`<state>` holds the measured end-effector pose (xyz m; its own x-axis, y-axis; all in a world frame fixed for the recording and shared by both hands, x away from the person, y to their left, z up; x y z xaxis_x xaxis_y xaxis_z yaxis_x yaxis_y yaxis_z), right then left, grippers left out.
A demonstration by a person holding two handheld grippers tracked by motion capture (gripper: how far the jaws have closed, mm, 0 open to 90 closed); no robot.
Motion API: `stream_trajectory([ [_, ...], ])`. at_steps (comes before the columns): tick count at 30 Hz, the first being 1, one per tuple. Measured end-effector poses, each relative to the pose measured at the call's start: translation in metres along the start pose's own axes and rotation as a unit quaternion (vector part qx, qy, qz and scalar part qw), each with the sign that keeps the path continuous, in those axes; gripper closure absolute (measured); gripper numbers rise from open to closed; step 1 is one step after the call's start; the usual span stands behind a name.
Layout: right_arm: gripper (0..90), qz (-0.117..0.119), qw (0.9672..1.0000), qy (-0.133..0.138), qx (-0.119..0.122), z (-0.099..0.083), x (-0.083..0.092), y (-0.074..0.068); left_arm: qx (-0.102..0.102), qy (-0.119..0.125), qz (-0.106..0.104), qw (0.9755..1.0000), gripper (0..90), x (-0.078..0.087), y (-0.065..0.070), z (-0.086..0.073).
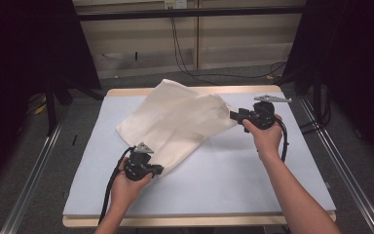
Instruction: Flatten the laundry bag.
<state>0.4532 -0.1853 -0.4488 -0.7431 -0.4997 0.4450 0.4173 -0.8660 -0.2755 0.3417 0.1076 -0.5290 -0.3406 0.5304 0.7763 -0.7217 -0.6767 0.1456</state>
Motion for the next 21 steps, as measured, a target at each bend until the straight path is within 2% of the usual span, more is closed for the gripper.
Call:
stream_trajectory([
  [1, 51.0, 0.000, 1.0000, 0.000, 0.000, 0.000, 0.000, 0.000, 0.000, 0.000, 0.000, 1.0000, 84.5, 0.000, 0.000, 0.000],
  [4, 44.2, -0.013, 0.9997, 0.002, 0.021, 0.005, 0.004, 0.004, -0.002, -0.003, 0.003, 1.0000, 84.4, 0.000, 0.000, 0.000],
  [6, 39.1, -0.016, 0.9997, 0.006, 0.020, 0.007, 0.008, 0.006, -0.008, -0.008, 0.005, 0.9999, 84.4, 0.001, 0.000, -0.001],
  [9, 37.4, -0.028, 0.9990, 0.007, 0.033, 0.010, 0.012, 0.008, -0.007, -0.007, 0.005, 0.9999, 84.4, 0.001, 0.001, 0.000],
  [10, 35.2, -0.026, 0.9987, -0.001, 0.044, 0.009, 0.015, 0.007, -0.005, -0.004, 0.003, 1.0000, 84.4, 0.001, 0.002, 0.000],
  [11, 35.2, -0.026, 0.9987, -0.001, 0.044, 0.009, 0.015, 0.007, -0.005, -0.004, 0.003, 1.0000, 84.4, 0.001, 0.002, 0.000],
  [12, 31.4, -0.039, 0.9982, -0.008, 0.044, 0.008, 0.019, 0.013, -0.004, -0.001, 0.002, 1.0000, 84.3, 0.001, 0.003, 0.001],
  [13, 31.4, -0.039, 0.9982, -0.008, 0.044, 0.008, 0.019, 0.013, -0.004, -0.001, 0.002, 1.0000, 84.4, 0.001, 0.003, 0.001],
  [14, 31.3, -0.049, 0.9972, -0.015, 0.054, 0.006, 0.022, 0.017, -0.001, 0.000, 0.001, 1.0000, 84.4, 0.002, 0.002, 0.002],
  [15, 31.3, -0.049, 0.9972, -0.015, 0.054, 0.006, 0.022, 0.017, -0.001, 0.000, 0.001, 1.0000, 84.4, 0.002, 0.002, 0.002],
  [18, 30.1, -0.045, 0.9952, -0.035, 0.079, -0.007, 0.021, 0.014, 0.002, -0.004, 0.001, 1.0000, 84.4, 0.002, 0.000, 0.001],
  [19, 30.1, -0.045, 0.9952, -0.035, 0.079, -0.007, 0.021, 0.014, 0.001, -0.005, 0.001, 1.0000, 84.4, 0.003, 0.000, 0.000],
  [20, 30.1, -0.039, 0.9954, -0.040, 0.077, -0.011, 0.019, 0.012, 0.002, -0.003, -0.001, 1.0000, 84.4, 0.003, 0.000, 0.000],
  [21, 29.5, -0.035, 0.9940, -0.053, 0.089, -0.020, 0.015, 0.009, 0.000, -0.006, -0.002, 1.0000, 84.5, 0.004, -0.001, -0.001],
])
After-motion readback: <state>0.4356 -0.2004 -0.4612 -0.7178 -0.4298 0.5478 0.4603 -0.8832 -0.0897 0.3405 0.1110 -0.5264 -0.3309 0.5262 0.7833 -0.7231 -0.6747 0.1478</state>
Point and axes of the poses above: each handheld gripper's, and its own axes: x roughly backward along the jaws, z roughly out of its top, y roughly to its right, the point moved 10 cm from there along -x, roughly forward along the jaws, and after that the axes turned 2 degrees about z, right-handed, at the moved point
